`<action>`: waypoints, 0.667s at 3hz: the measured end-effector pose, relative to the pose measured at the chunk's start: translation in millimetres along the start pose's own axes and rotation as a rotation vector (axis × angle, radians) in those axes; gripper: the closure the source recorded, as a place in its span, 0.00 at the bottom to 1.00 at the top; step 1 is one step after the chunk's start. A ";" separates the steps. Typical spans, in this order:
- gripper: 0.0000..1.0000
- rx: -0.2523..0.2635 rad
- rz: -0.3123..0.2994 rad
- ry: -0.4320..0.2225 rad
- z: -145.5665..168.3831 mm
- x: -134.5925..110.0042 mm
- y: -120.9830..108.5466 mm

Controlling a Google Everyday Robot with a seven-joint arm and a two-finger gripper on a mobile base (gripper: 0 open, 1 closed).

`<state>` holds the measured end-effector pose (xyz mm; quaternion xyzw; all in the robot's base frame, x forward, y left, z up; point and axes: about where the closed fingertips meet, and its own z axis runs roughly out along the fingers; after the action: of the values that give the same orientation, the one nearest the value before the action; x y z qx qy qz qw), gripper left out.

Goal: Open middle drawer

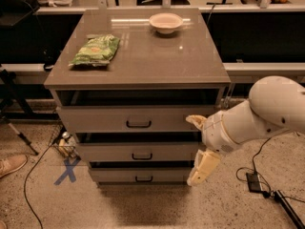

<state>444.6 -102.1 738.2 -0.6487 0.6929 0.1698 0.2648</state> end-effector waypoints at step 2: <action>0.00 0.016 -0.003 0.038 55.3 52.5 -8.4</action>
Offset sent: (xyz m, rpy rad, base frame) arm 0.0422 -0.0285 -0.1445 -0.0645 -0.0595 -0.0433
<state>460.1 -113.4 663.9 -0.6508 0.6981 0.1516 0.2571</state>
